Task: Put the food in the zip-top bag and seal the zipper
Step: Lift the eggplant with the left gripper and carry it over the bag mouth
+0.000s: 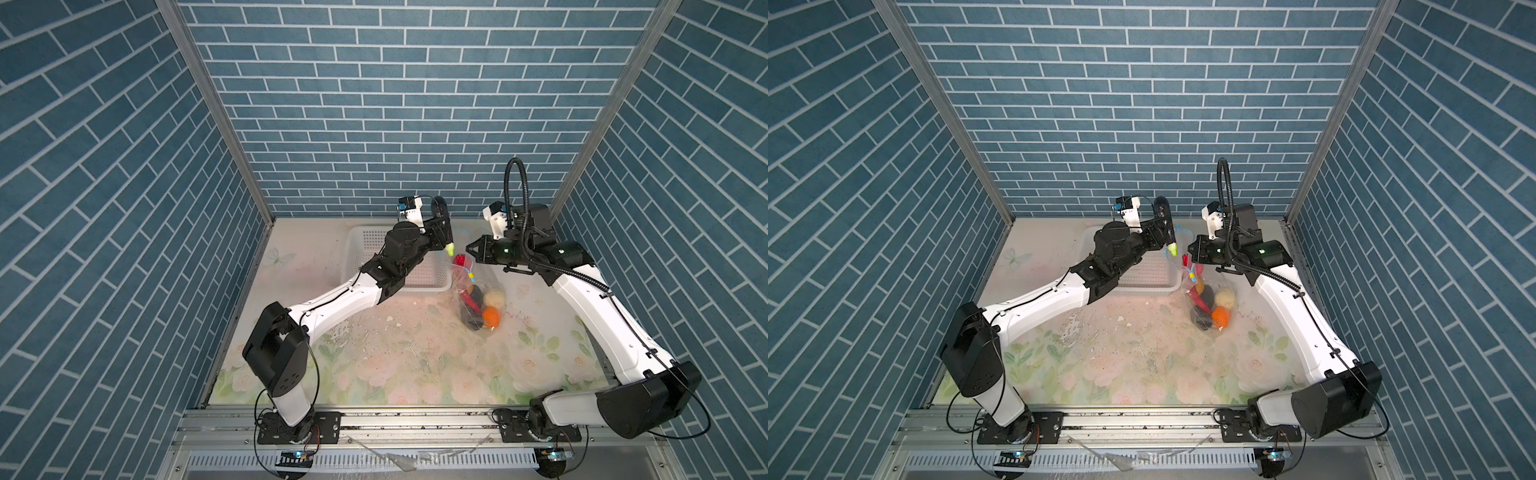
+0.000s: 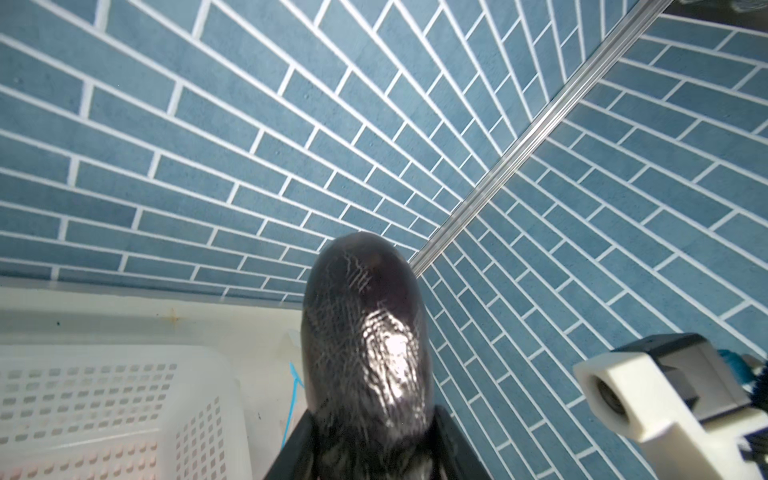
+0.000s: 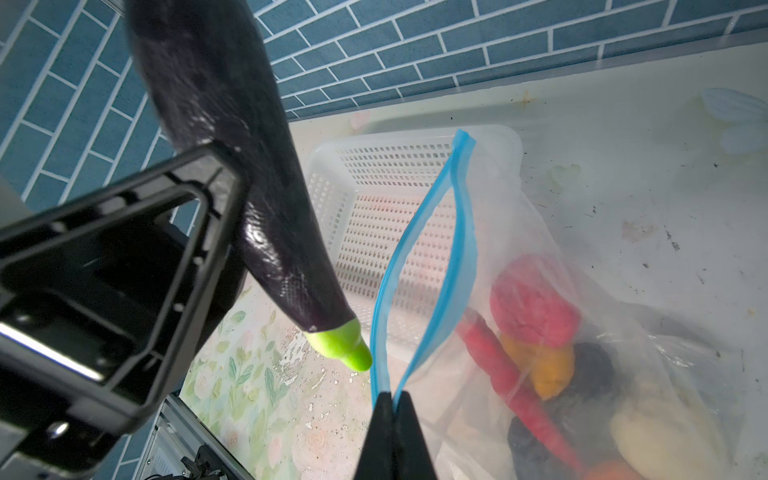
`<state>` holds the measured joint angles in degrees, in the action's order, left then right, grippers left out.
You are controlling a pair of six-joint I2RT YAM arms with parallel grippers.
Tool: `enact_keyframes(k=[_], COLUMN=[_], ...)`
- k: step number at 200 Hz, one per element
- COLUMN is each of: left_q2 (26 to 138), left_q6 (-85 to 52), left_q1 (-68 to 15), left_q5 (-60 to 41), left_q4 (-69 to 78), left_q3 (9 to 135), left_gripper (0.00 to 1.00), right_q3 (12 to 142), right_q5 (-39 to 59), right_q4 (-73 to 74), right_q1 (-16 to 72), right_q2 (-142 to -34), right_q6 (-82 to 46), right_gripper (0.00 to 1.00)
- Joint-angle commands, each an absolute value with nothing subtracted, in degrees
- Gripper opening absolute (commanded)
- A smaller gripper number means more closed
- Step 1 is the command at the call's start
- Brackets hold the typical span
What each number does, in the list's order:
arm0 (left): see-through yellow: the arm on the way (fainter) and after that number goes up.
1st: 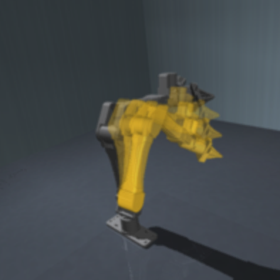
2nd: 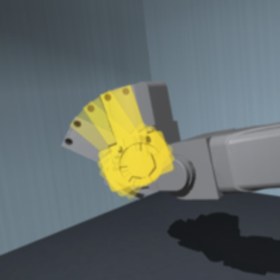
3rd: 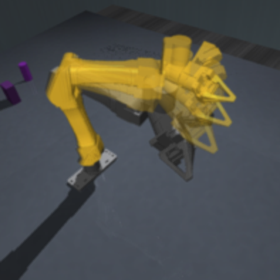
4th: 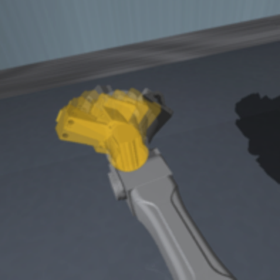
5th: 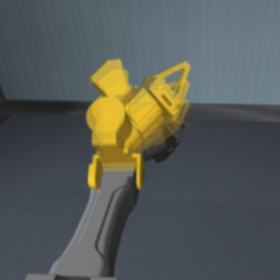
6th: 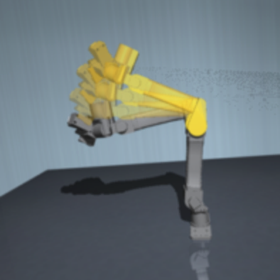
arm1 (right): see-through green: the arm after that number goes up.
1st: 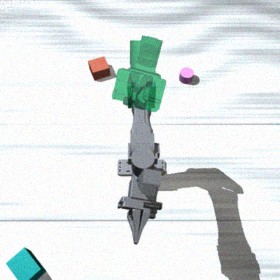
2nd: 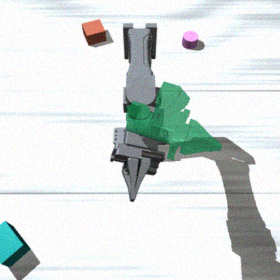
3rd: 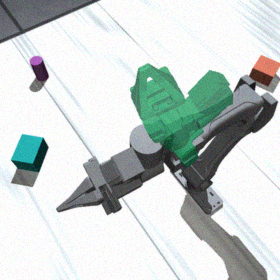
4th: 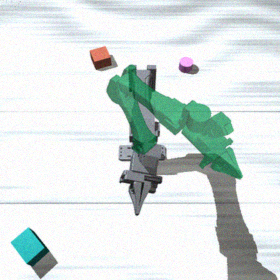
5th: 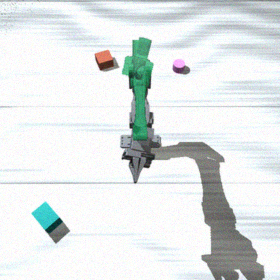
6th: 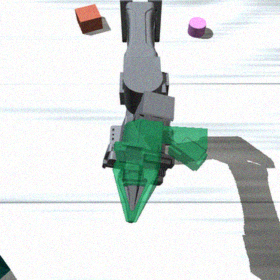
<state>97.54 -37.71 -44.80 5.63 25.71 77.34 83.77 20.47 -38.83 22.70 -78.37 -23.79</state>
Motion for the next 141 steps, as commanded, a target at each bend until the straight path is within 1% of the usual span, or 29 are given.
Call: enact_keyframes(k=[1,25,49,94,141], left_q2=[98.5,100.0,100.7,100.8,100.1], left_q6=[-33.7,-33.0,-31.5,-31.7,-29.9], left_q1=[-47.0,-48.1,-49.3,-50.2,-51.3], left_q5=[9.3,9.3,9.4,8.1,7.1], left_q4=[35.1,40.5,42.5,42.3,40.9], left_q3=[74.5,72.7,71.6,69.8,67.8], left_gripper=[0.18,0.18,0.18,0.18,0.21], right_q3=[83.5,84.0,84.1,83.4,82.9], right_q5=[21.4,21.4,21.1,20.5,20.7], right_q4=[-37.0,-37.1,-37.3,-37.1,-36.1], right_q1=[22.8,22.8,22.8,22.8,22.7], right_q2=[-76.6,-76.4,-75.8,-75.0,-74.3], right_q6=[-25.1,-25.1,-25.0,-24.6,-24.6], right_gripper=[0.0,0.0,0.0,0.0,0.0])
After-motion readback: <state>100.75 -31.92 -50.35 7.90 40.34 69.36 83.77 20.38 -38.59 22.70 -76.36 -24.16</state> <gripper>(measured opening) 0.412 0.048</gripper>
